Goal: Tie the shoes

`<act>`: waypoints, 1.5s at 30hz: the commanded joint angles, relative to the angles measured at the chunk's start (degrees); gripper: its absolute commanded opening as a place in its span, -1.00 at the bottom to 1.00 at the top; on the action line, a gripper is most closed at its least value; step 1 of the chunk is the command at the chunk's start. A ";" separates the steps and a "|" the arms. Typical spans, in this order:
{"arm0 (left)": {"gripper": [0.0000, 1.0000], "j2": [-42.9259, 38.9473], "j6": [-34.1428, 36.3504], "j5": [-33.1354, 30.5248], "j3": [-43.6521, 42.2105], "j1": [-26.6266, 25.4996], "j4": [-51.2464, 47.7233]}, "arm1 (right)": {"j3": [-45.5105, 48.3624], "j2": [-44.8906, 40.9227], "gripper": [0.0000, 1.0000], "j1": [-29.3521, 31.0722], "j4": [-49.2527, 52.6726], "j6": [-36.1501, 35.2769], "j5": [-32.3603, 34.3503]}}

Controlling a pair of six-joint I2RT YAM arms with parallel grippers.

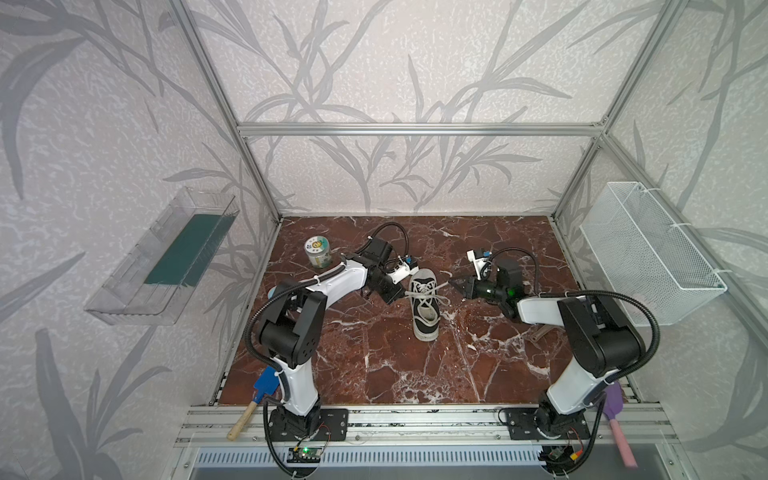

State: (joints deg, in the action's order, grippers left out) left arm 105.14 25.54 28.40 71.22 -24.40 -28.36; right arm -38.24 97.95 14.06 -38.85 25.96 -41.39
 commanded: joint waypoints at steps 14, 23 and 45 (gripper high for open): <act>-1.00 -1.11 2.01 -0.64 1.64 0.78 -2.58 | 2.19 -3.99 -1.00 -1.56 5.84 -2.86 8.71; -1.00 -1.03 2.65 -0.54 1.91 0.77 -2.84 | 0.44 -3.83 -1.00 -1.50 13.52 -2.87 12.43; -1.00 0.81 2.85 0.91 6.52 0.25 -6.39 | -5.69 0.67 -0.36 -1.79 22.94 -1.61 5.53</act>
State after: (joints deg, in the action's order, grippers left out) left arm 105.27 27.42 28.86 76.05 -24.14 -32.73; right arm -43.11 98.15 12.80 -17.41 24.38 -34.44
